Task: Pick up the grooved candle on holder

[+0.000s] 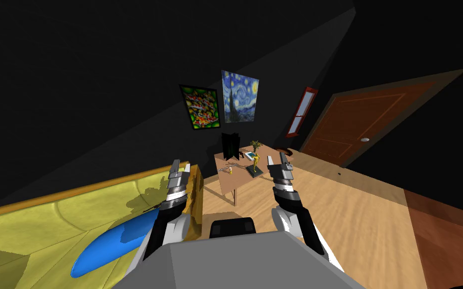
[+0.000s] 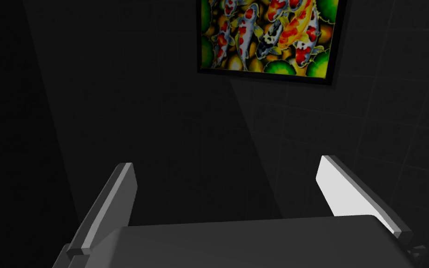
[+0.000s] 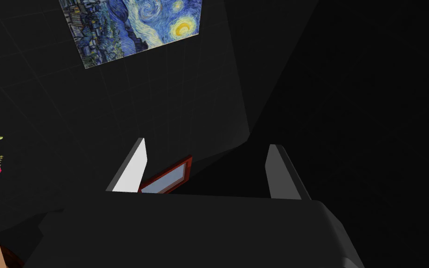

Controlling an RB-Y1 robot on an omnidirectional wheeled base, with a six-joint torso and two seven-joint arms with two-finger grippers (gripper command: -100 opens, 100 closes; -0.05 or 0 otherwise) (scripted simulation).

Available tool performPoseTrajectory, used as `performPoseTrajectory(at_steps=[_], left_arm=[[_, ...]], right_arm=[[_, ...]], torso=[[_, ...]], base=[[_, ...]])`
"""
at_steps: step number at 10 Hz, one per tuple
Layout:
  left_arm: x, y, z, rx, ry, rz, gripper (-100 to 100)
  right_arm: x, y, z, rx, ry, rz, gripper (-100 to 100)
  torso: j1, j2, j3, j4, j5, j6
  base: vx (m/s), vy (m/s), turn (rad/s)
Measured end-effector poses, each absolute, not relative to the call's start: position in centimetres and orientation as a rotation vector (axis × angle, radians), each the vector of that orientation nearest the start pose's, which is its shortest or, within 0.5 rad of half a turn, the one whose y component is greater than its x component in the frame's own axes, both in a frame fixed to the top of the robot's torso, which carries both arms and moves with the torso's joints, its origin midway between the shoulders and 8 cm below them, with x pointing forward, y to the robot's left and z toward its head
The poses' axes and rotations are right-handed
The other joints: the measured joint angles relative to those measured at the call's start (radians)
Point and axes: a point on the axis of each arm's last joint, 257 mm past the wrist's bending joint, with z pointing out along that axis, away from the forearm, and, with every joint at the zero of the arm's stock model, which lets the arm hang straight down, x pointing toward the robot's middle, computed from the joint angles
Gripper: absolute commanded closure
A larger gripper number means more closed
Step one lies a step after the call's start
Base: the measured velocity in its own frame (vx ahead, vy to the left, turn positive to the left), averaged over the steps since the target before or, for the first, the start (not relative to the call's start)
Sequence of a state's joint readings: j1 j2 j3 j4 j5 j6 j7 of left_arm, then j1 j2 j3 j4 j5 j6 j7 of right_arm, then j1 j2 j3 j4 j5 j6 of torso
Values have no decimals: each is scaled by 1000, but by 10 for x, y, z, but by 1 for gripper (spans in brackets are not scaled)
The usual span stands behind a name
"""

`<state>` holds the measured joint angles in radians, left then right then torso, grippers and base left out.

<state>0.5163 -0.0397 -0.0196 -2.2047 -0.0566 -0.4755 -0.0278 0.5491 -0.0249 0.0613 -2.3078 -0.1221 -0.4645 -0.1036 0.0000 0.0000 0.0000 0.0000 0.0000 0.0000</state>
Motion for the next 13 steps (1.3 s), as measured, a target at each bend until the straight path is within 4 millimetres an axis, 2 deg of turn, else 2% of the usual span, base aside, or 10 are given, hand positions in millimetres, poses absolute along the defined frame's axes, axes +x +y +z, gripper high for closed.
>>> performPoseTrajectory(at_steps=[4, 9, 10, 13], left_arm=[[380, 266, -45, -700, 814, -1221, -100], [410, 256, -99, -700, 967, -1188, -100], [419, 256, -107, -700, 995, -1180, -100], [430, 255, -133, -720, 1056, -1157, -100]], right_arm=[[342, -276, 13, 812, 562, 1507, 0], [342, -276, 13, 812, 562, 1507, 0], [342, -276, 13, 812, 562, 1507, 0], [342, -276, 13, 812, 562, 1507, 0]], torso=[[-3, -1, -1, 0, -1, 0], [-5, -2, -1, 0, -1, 0], [-5, -2, -1, 0, -1, 0], [-2, -1, -1, 0, -1, 0]], base=[[13, -47, -28], [19, -70, -43], [15, -47, -15], [15, -40, -31]])
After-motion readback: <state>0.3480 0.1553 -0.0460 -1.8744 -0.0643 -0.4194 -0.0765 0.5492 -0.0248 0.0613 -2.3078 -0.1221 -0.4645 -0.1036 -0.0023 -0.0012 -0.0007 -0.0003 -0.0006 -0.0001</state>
